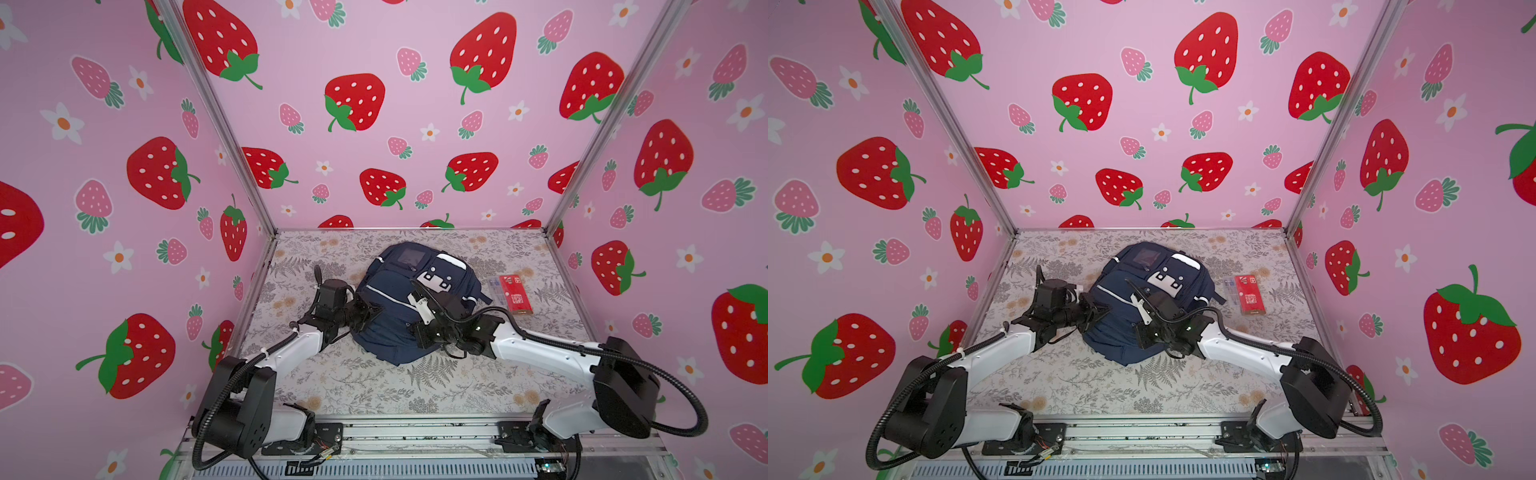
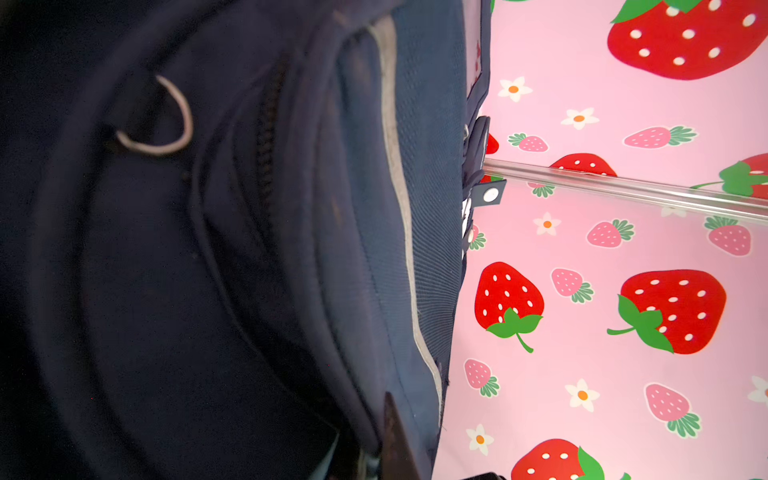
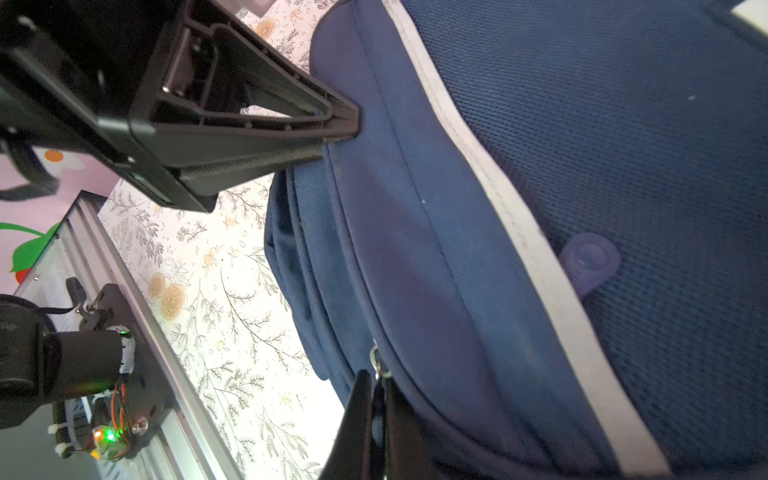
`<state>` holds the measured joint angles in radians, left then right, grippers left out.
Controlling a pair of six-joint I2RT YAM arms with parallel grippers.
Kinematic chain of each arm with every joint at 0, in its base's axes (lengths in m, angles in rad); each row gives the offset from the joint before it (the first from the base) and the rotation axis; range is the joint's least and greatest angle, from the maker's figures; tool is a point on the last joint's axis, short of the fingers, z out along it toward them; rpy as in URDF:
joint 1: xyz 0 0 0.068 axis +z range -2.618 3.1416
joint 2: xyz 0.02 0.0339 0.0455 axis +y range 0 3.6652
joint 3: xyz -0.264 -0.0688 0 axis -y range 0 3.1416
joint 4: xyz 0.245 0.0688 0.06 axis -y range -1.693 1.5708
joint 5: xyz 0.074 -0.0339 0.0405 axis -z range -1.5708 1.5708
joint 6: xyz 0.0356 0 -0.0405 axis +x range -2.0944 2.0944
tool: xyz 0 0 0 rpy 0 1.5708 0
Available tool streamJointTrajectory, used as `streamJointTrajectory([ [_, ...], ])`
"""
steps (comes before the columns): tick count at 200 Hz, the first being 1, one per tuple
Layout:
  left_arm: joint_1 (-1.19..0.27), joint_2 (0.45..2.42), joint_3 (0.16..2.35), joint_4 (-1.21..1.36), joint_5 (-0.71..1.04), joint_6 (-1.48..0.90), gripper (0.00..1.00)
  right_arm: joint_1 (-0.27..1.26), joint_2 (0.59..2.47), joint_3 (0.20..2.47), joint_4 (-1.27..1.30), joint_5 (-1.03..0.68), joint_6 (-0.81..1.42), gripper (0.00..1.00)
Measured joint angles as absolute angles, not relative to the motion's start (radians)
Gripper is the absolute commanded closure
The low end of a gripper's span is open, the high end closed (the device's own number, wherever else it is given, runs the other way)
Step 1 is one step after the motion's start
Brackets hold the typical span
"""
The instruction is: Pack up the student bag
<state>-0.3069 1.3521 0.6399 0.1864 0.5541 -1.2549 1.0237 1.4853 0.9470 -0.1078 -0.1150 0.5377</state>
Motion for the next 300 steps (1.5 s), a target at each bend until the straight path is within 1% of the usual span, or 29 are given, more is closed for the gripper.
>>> streamJointTrajectory([
  [37,-0.337,1.354,0.615,0.223,0.496,-1.282,1.00,1.039,1.588,1.009,-0.121,-0.119,0.608,1.00],
  [60,-0.353,1.356,0.615,0.228,0.474,-1.284,1.00,1.040,1.614,1.013,-0.135,-0.113,0.635,1.00],
  [65,-0.355,1.356,0.616,0.227,0.472,-1.281,0.96,1.038,1.614,1.013,-0.137,-0.112,0.637,1.00],
  [67,-0.356,1.356,0.616,0.227,0.471,-1.279,0.90,1.037,1.613,1.013,-0.137,-0.112,0.638,1.00],
  [71,-0.356,1.356,0.616,0.223,0.470,-1.271,0.81,1.036,1.611,1.013,-0.137,-0.112,0.640,1.00],
  [74,-0.356,1.356,0.618,0.220,0.470,-1.268,0.77,1.032,1.610,1.013,-0.137,-0.112,0.641,1.00],
  [78,-0.356,1.356,0.621,0.212,0.469,-1.250,0.73,1.029,1.607,1.012,-0.137,-0.113,0.643,1.00],
  [89,-0.361,1.354,0.648,0.157,0.472,-1.204,0.69,1.020,1.597,1.011,-0.133,-0.116,0.644,1.00],
  [104,-0.371,1.341,0.727,0.030,0.465,-1.074,0.63,1.008,1.576,1.007,-0.129,-0.121,0.644,1.00],
  [135,-0.377,1.205,0.895,-0.210,0.387,-0.773,0.58,0.984,1.519,0.981,-0.113,-0.130,0.642,1.00],
  [166,-0.376,1.069,0.981,-0.327,0.293,-0.542,0.44,0.970,1.499,0.957,-0.113,-0.140,0.632,1.00],
  [186,-0.361,1.075,0.998,-0.395,0.269,-0.474,0.43,0.965,1.490,0.940,-0.113,-0.142,0.626,1.00],
  [210,-0.304,1.167,0.999,-0.451,0.287,-0.471,0.43,0.958,1.459,0.916,-0.116,-0.141,0.616,1.00],
  [257,-0.169,1.361,1.019,-0.475,0.446,-0.553,0.45,0.946,1.436,0.899,-0.132,-0.141,0.597,1.00],
  [300,-0.146,1.515,1.159,-0.508,0.543,-0.546,0.43,0.944,1.436,0.897,-0.155,-0.139,0.570,1.00],
])
